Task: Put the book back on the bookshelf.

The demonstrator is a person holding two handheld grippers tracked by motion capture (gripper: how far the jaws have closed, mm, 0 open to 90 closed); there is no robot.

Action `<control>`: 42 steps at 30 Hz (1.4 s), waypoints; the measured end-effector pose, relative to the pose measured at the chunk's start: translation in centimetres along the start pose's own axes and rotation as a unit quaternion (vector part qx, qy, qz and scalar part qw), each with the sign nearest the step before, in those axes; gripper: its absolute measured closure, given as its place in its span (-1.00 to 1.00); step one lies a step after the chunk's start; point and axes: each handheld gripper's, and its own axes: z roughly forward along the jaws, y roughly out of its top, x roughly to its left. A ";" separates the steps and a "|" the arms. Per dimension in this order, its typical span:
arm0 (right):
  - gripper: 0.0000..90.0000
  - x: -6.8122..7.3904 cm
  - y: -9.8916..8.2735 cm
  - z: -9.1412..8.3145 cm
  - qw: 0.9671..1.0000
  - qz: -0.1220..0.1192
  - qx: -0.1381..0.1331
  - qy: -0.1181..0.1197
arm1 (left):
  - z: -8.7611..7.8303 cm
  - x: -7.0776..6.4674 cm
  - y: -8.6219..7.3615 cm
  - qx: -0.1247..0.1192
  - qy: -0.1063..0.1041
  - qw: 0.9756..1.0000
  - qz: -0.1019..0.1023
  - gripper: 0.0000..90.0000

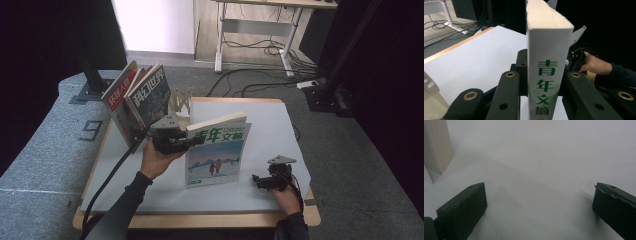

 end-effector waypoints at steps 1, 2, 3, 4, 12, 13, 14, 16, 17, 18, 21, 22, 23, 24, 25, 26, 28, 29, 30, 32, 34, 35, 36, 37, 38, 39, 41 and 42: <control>-1.00 0.0 0.0 0.0 1.000 0.000 0.000 0.000 | -0.1 0.0 0.1 0.000 0.003 1.000 0.000 0.65; -1.00 0.0 0.0 0.0 1.000 0.000 0.000 0.000 | -0.2 0.0 0.1 0.001 0.005 1.000 -0.001 0.65; -1.00 0.0 0.0 0.0 1.000 -0.001 0.000 0.000 | -0.3 0.1 0.2 0.002 0.006 1.000 0.000 0.65; -1.00 0.0 0.0 0.0 1.000 -0.001 0.000 0.000 | -0.5 0.1 0.3 0.003 0.008 1.000 -0.001 0.65; -1.00 0.0 0.0 0.0 1.000 -0.001 0.001 0.001 | -1.4 0.5 0.8 0.007 0.018 1.000 -0.008 0.65; -1.00 0.0 0.0 0.0 1.000 -0.001 0.001 0.001 | -1.5 0.5 0.8 0.007 0.021 1.000 -0.009 0.65; -1.00 0.0 0.0 0.0 1.000 -0.001 0.001 0.001 | -1.7 0.6 0.9 0.007 0.024 1.000 -0.010 0.65; -1.00 0.0 0.0 0.0 1.000 -0.001 0.001 0.001 | -1.9 0.7 1.0 0.007 0.027 1.000 -0.012 0.65; -1.00 0.0 0.0 0.0 1.000 0.000 0.001 0.001 | -2.1 0.8 1.0 0.007 0.029 0.999 -0.013 0.65; -1.00 0.0 0.0 0.0 1.000 0.000 0.001 0.001 | -2.2 0.8 1.1 0.007 0.031 0.999 -0.014 0.65; -1.00 0.0 0.0 0.0 1.000 0.000 0.001 0.001 | -2.7 1.0 1.2 0.005 0.037 0.999 -0.017 0.65; -1.00 0.0 0.0 0.0 1.000 0.000 0.001 0.001 | -2.9 1.0 1.3 0.005 0.039 0.999 -0.018 0.65; -1.00 0.0 0.0 0.0 1.000 0.000 0.000 0.001 | -3.1 1.1 1.3 0.004 0.040 0.999 -0.019 0.65; -1.00 0.0 0.0 0.0 1.000 0.000 0.000 0.001 | -3.2 1.2 1.4 0.004 0.043 0.999 -0.021 0.65; -1.00 0.0 0.0 0.0 1.000 0.000 0.000 0.001 | -3.4 1.2 1.4 0.003 0.044 0.999 -0.022 0.65; -1.00 0.0 0.0 0.0 1.000 0.000 0.000 0.001 | -3.5 1.3 1.5 0.004 0.046 0.999 -0.022 0.65; -1.00 0.0 0.0 0.0 1.000 0.000 0.000 0.001 | -3.8 1.4 1.6 0.004 0.051 0.998 -0.024 0.65; -1.00 0.0 0.0 0.0 1.000 0.000 0.000 0.001 | -4.0 1.5 1.6 0.004 0.054 0.998 -0.025 0.65; -1.00 0.0 0.0 0.0 1.000 0.000 0.000 0.001 | -4.1 1.6 1.6 0.003 0.056 0.998 -0.026 0.65; -1.00 0.0 0.0 0.0 1.000 0.000 0.000 0.001 | -4.5 1.8 1.7 0.003 0.061 0.998 -0.027 0.65; -1.00 0.0 0.0 0.0 1.000 0.000 0.000 0.001 | -4.8 1.9 1.8 0.002 0.066 0.997 -0.029 0.65; -1.00 0.0 0.0 0.0 1.000 0.000 0.000 0.001 | -5.0 2.0 1.8 0.002 0.068 0.997 -0.030 0.65; -1.00 0.0 0.0 0.0 1.000 0.000 0.000 0.001 | -5.2 2.1 1.8 0.001 0.071 0.997 -0.031 0.65; -1.00 0.0 0.0 0.0 1.000 0.000 0.000 0.001 | -5.4 2.2 1.9 0.000 0.074 0.997 -0.033 0.65; -1.00 0.0 0.0 0.0 1.000 0.000 0.000 0.001 | -5.6 2.3 1.9 0.000 0.076 0.996 -0.034 0.65; -1.00 0.0 0.0 0.0 1.000 0.000 0.000 0.001 | -5.8 2.4 1.9 -0.002 0.079 0.996 -0.037 0.65; -1.00 0.0 0.0 0.0 1.000 0.000 0.000 0.001 | -6.2 2.6 2.0 -0.003 0.086 0.996 -0.039 0.65; -1.00 0.0 0.0 0.0 1.000 0.000 0.000 0.001 | -6.4 2.7 2.0 -0.003 0.089 0.995 -0.041 0.65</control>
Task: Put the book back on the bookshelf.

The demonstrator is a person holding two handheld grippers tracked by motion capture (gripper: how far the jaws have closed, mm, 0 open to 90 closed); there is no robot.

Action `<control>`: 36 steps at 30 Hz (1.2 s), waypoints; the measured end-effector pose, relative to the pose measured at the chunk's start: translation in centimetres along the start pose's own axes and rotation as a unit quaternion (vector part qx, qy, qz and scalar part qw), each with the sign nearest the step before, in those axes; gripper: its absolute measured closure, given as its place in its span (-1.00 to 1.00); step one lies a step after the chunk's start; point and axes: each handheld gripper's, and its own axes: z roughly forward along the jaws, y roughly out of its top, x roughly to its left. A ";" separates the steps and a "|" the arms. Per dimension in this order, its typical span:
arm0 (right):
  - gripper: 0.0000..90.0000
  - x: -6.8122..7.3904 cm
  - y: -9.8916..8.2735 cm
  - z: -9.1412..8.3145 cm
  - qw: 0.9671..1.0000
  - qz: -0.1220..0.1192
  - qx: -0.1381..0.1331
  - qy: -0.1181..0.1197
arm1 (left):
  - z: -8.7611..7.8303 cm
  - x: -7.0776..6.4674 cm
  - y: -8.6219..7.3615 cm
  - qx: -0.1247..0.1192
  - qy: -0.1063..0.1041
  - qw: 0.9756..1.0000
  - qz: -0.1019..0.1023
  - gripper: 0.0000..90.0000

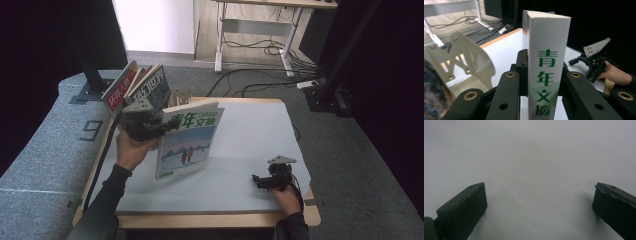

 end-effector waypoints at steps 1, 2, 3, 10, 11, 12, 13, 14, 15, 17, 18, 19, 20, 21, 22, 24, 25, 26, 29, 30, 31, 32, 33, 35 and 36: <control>-1.00 0.0 0.0 0.0 1.000 0.000 0.000 0.000 | -0.2 0.2 0.0 0.000 0.002 1.000 -0.002 0.65; -1.00 0.0 0.0 0.0 1.000 0.000 0.000 0.000 | -0.3 0.3 0.0 -0.001 0.004 1.000 -0.005 0.65; -1.00 0.0 0.0 0.0 1.000 0.000 0.000 0.000 | -0.5 0.5 0.0 -0.002 0.006 1.000 -0.007 0.65; -1.00 0.0 0.0 0.0 1.000 0.000 0.000 0.000 | -1.7 1.6 0.1 -0.009 0.023 1.000 -0.019 0.65; -1.00 0.0 0.0 0.0 1.000 0.000 0.000 0.000 | -1.8 1.8 0.2 -0.010 0.026 0.999 -0.021 0.65; -1.00 0.0 0.0 0.0 1.000 0.000 0.000 0.000 | -2.0 1.9 0.2 -0.011 0.028 0.999 -0.022 0.65; -1.00 0.0 0.0 0.0 1.000 0.000 0.000 0.000 | -2.2 2.0 0.2 -0.012 0.031 0.999 -0.024 0.65; -1.00 0.0 0.0 0.0 1.000 0.000 0.000 0.000 | -2.3 2.2 0.3 -0.014 0.033 0.999 -0.024 0.65; -1.00 0.0 0.0 0.0 1.000 0.000 0.000 0.000 | -2.5 2.3 0.3 -0.015 0.036 0.999 -0.025 0.65; -1.00 0.0 0.0 0.0 1.000 0.000 0.000 0.000 | -2.9 2.5 0.3 -0.017 0.040 0.999 -0.027 0.65; -1.00 0.0 0.0 0.0 1.000 0.000 0.000 0.000 | -3.0 2.7 0.4 -0.018 0.043 0.999 -0.029 0.65; -1.00 0.0 0.0 0.0 1.000 0.000 0.000 0.000 | -3.2 2.8 0.4 -0.018 0.046 0.998 -0.030 0.65; -1.00 0.0 0.0 0.0 1.000 0.000 0.000 0.000 | -3.3 3.0 0.4 -0.019 0.049 0.998 -0.032 0.65; -1.00 0.0 0.0 0.0 1.000 0.000 0.000 0.000 | -3.5 3.1 0.5 -0.020 0.052 0.998 -0.033 0.65; -1.00 0.0 0.0 0.0 1.000 0.000 0.000 0.000 | -3.6 3.3 0.5 -0.020 0.056 0.998 -0.034 0.65; -1.00 0.0 0.0 0.0 1.000 0.000 0.000 0.000 | -3.8 3.6 0.6 -0.020 0.062 0.997 -0.036 0.65; -1.00 0.0 0.0 0.0 1.000 0.000 0.000 0.000 | -3.8 3.7 0.6 -0.021 0.065 0.997 -0.038 0.65; -1.00 0.0 0.0 0.0 1.000 0.000 0.000 0.000 | -3.8 3.9 0.6 -0.021 0.069 0.997 -0.040 0.65; -1.00 0.0 0.0 0.0 1.000 0.000 0.000 0.000 | -3.9 4.3 0.7 -0.022 0.077 0.996 -0.047 0.65; -1.00 0.0 0.0 0.0 1.000 0.000 0.000 0.000 | -3.9 4.5 0.7 -0.022 0.080 0.995 -0.050 0.65; -1.00 0.0 0.0 0.0 1.000 0.000 0.000 0.000 | -3.8 4.6 0.7 -0.023 0.083 0.995 -0.051 0.65; -1.00 0.0 0.0 0.0 1.000 0.001 0.000 0.000 | -3.8 4.7 0.8 -0.023 0.086 0.995 -0.053 0.65; -1.00 0.0 0.0 0.0 1.000 0.000 0.000 0.000 | -3.7 4.8 0.8 -0.023 0.087 0.994 -0.054 0.65; -1.00 0.0 0.0 0.0 1.000 0.000 0.000 0.001 | -3.6 5.0 0.9 -0.025 0.093 0.994 -0.057 0.65; -1.00 0.0 0.0 0.0 1.000 0.000 0.000 0.000 | -3.5 5.1 1.0 -0.024 0.096 0.993 -0.057 0.65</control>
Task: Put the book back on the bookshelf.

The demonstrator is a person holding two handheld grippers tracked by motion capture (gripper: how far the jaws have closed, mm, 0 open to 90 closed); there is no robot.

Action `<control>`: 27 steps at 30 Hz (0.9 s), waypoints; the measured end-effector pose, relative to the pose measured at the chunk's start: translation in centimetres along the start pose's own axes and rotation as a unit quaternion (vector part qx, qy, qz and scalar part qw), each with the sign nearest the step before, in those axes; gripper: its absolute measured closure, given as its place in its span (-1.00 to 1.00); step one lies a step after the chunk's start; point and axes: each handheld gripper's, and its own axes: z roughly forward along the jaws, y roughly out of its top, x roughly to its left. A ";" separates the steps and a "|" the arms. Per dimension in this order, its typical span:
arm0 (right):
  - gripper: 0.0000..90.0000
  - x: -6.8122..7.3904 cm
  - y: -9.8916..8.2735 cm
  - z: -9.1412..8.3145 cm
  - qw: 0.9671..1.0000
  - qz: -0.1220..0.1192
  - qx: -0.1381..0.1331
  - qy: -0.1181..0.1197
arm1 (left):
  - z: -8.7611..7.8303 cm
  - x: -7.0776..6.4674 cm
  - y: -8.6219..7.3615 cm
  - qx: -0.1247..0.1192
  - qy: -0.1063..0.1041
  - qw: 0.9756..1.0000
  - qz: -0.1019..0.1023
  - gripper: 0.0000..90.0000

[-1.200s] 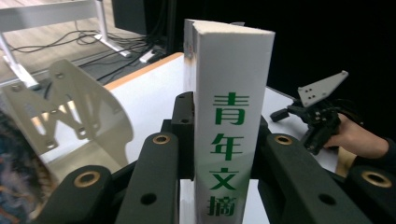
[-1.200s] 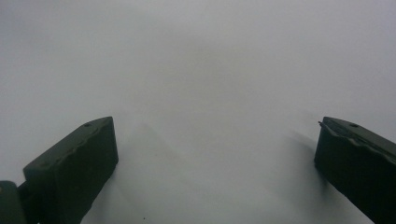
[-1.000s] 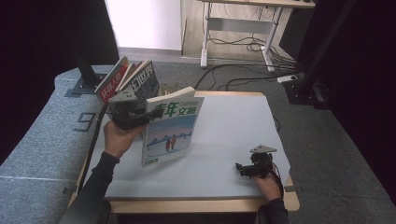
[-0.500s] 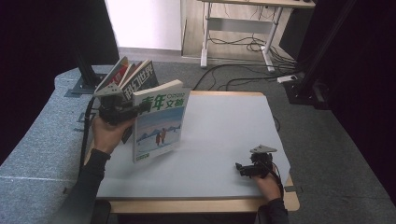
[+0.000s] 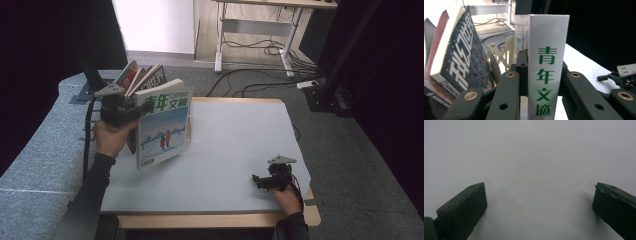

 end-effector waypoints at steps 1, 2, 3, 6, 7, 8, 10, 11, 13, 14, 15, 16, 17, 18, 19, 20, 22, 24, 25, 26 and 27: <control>-1.00 0.0 0.0 0.0 1.000 0.000 0.000 0.000 | 0.1 0.1 0.1 0.000 0.003 1.000 0.000 0.65; -1.00 0.0 0.0 0.0 1.000 0.000 0.000 0.000 | 0.3 0.1 0.1 0.000 0.005 1.000 0.000 0.65; -1.00 0.0 0.0 0.0 1.000 0.000 0.000 0.000 | 0.4 0.2 0.2 -0.001 0.007 1.000 -0.001 0.65; -1.00 0.0 0.0 0.0 1.000 0.000 0.000 0.000 | 0.9 0.4 0.3 -0.003 0.013 1.000 -0.003 0.65; -1.00 0.0 0.0 0.0 1.000 0.000 0.000 0.000 | 1.1 0.4 0.3 -0.004 0.015 1.000 -0.004 0.65; -1.00 0.0 0.0 0.0 1.000 0.000 0.000 0.000 | 1.3 0.5 0.4 -0.006 0.016 1.000 -0.005 0.65; -1.00 0.0 0.0 0.0 1.000 0.000 0.000 0.000 | 1.7 0.6 0.5 -0.009 0.017 1.000 -0.006 0.65; -1.00 0.0 0.0 0.0 1.000 0.000 0.000 0.000 | 1.9 0.6 0.6 -0.010 0.018 1.000 -0.005 0.65; -1.00 0.0 0.0 0.0 1.000 0.000 0.000 0.000 | 2.2 0.7 0.8 -0.011 0.022 1.000 -0.005 0.65; -1.00 0.0 0.0 0.0 1.000 0.000 0.000 0.000 | 2.4 0.7 0.9 -0.013 0.024 1.000 -0.005 0.65; -1.00 0.0 0.0 0.0 1.000 0.000 0.000 0.000 | 2.6 0.7 1.0 -0.014 0.026 1.000 -0.005 0.65; -1.00 0.0 0.0 0.0 1.000 0.000 0.000 0.000 | 2.7 0.7 1.1 -0.015 0.027 0.999 -0.004 0.65; -1.00 0.0 0.0 0.0 1.000 0.000 0.000 0.000 | 2.9 0.8 1.2 -0.018 0.029 0.999 -0.004 0.65; -1.00 0.0 0.0 0.0 1.000 0.000 0.000 0.000 | 3.1 0.8 1.2 -0.020 0.030 0.999 -0.004 0.65; -1.00 0.0 0.0 0.0 1.000 0.000 -0.001 0.000 | 3.3 0.8 1.3 -0.022 0.031 0.999 -0.005 0.65; -1.00 0.0 0.0 0.0 1.000 0.000 0.000 0.000 | 3.5 0.8 1.3 -0.024 0.032 0.999 -0.003 0.65; -1.00 0.0 0.0 0.0 1.000 0.000 -0.001 0.000 | 3.8 0.7 1.4 -0.026 0.033 0.999 -0.002 0.65; -1.00 0.0 0.0 0.0 1.000 0.000 -0.001 -0.001 | 4.2 0.7 1.4 -0.030 0.035 0.999 -0.001 0.65; -1.00 0.0 0.0 0.0 1.000 0.001 -0.001 -0.001 | 4.4 0.7 1.4 -0.031 0.035 0.999 -0.001 0.65; -1.00 0.0 0.0 0.0 1.000 0.000 -0.001 -0.001 | 4.6 0.7 1.3 -0.033 0.034 0.999 0.000 0.65; -1.00 0.0 0.0 0.0 1.000 0.000 -0.001 -0.001 | 4.8 0.7 1.3 -0.035 0.033 0.999 0.001 0.65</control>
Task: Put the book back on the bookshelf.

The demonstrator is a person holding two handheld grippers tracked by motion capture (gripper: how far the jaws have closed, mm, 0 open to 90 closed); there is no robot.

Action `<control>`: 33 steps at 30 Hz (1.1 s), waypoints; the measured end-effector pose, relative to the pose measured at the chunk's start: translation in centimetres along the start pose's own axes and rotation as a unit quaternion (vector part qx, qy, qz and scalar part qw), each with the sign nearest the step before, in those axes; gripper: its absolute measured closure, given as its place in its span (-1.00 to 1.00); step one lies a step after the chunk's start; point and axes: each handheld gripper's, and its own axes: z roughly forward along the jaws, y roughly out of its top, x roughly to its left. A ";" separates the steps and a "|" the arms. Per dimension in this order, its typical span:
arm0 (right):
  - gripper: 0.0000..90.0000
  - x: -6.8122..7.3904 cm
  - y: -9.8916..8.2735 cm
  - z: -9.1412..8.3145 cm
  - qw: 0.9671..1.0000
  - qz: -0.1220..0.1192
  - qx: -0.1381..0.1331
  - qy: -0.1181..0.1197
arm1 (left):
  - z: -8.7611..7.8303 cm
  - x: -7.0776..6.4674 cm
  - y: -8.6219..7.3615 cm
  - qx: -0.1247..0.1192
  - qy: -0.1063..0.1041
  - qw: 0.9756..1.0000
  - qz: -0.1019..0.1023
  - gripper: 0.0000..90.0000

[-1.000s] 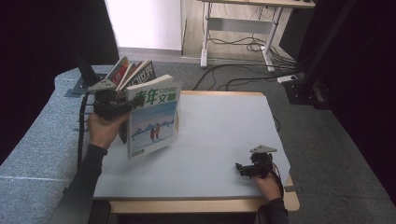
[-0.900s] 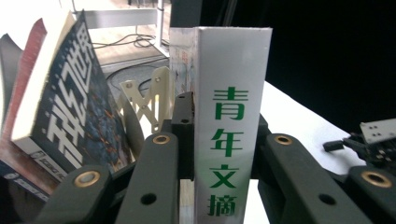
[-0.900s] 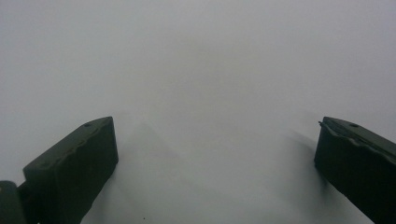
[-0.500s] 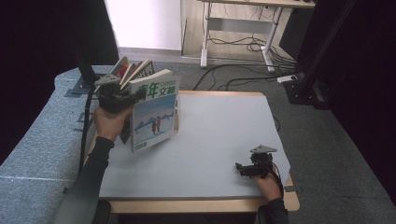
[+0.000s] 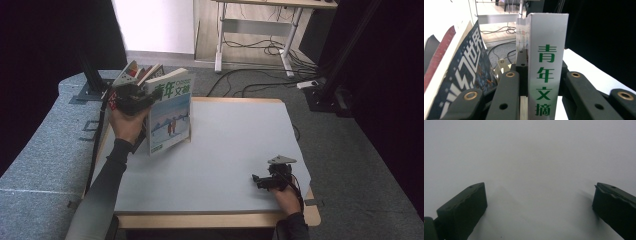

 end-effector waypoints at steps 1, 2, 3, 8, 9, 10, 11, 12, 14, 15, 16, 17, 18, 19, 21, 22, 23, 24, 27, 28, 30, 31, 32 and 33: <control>-1.00 0.0 0.0 0.0 1.000 0.000 0.000 0.000 | 0.2 0.0 -0.1 -0.001 0.000 1.000 0.000 0.65; -1.00 0.0 0.0 0.0 1.000 0.000 0.000 0.000 | 0.4 -0.1 -0.1 -0.003 0.001 1.000 0.001 0.65; -1.00 0.0 0.0 0.0 1.000 0.000 0.000 0.000 | 0.6 -0.2 -0.2 -0.004 0.000 1.000 0.003 0.65; -1.00 0.0 0.0 0.0 1.000 0.000 0.000 0.000 | 1.4 -0.7 -1.0 -0.012 -0.009 1.000 0.012 0.65; -1.00 0.0 0.0 0.0 1.000 0.000 0.000 0.000 | 1.5 -0.7 -1.2 -0.011 -0.011 1.000 0.012 0.65; -1.00 0.0 0.0 0.0 1.000 0.000 0.000 0.000 | 1.6 -0.8 -1.4 -0.010 -0.013 1.000 0.013 0.65; -1.00 0.0 0.0 0.0 1.000 0.000 0.000 0.000 | 1.7 -0.8 -1.6 -0.010 -0.015 1.000 0.013 0.65; -1.00 0.0 0.0 0.0 1.000 0.000 0.000 0.000 | 1.7 -0.8 -1.9 -0.013 -0.018 1.000 0.013 0.65; -1.00 0.0 0.0 0.0 1.000 0.000 0.000 0.000 | 1.4 -0.9 -2.2 -0.019 -0.024 1.000 0.009 0.64; -1.00 0.0 0.0 0.0 1.000 0.000 0.000 0.000 | 1.2 -0.9 -2.4 -0.019 -0.025 0.999 0.012 0.64; -1.00 0.0 0.0 0.0 1.000 0.000 0.000 0.000 | 1.1 -1.0 -2.6 -0.020 -0.025 0.999 0.015 0.64; -1.00 0.0 0.0 0.0 1.000 0.000 0.000 0.000 | 0.9 -1.0 -2.7 -0.020 -0.025 0.999 0.016 0.64; -1.00 0.0 0.0 0.0 1.000 0.000 0.000 0.000 | 0.8 -1.0 -2.9 -0.020 -0.028 0.999 0.018 0.64; -1.00 0.0 0.0 0.0 1.000 0.000 0.000 0.000 | 0.6 -1.0 -3.0 -0.020 -0.030 0.999 0.018 0.64; -1.00 0.0 0.0 0.0 1.000 0.000 0.000 0.000 | 0.3 -1.0 -3.4 -0.021 -0.034 0.999 0.017 0.63; -1.00 0.0 0.0 0.0 1.000 0.000 0.000 0.000 | 0.1 -1.0 -3.6 -0.020 -0.037 0.999 0.017 0.63; -1.00 0.0 0.0 0.0 1.000 0.000 0.001 0.001 | 0.0 -1.0 -3.8 -0.019 -0.040 0.999 0.015 0.63; -1.00 0.0 0.0 0.0 1.000 0.000 0.001 0.001 | -0.2 -1.0 -4.0 -0.019 -0.043 0.999 0.013 0.63; -1.00 0.0 0.0 0.0 1.000 0.000 0.001 0.001 | -0.5 -0.9 -4.7 -0.018 -0.049 0.999 0.010 0.62; -1.00 0.0 0.0 0.0 1.000 0.000 0.001 0.001 | -0.6 -0.9 -4.9 -0.018 -0.051 0.998 0.010 0.62; -1.00 0.0 0.0 0.0 1.000 0.000 0.001 0.001 | -0.9 -1.0 -5.3 -0.019 -0.052 0.998 0.011 0.62; -1.00 0.0 0.0 0.0 1.000 0.000 0.001 0.001 | -1.1 -1.0 -5.4 -0.019 -0.053 0.998 0.013 0.62; -1.00 0.0 0.0 0.0 1.000 0.000 0.000 0.000 | -1.2 -1.0 -5.5 -0.017 -0.054 0.998 0.014 0.61; -1.00 0.0 0.0 0.0 1.000 -0.001 0.000 0.000 | -1.3 -1.0 -5.6 -0.016 -0.054 0.998 0.016 0.61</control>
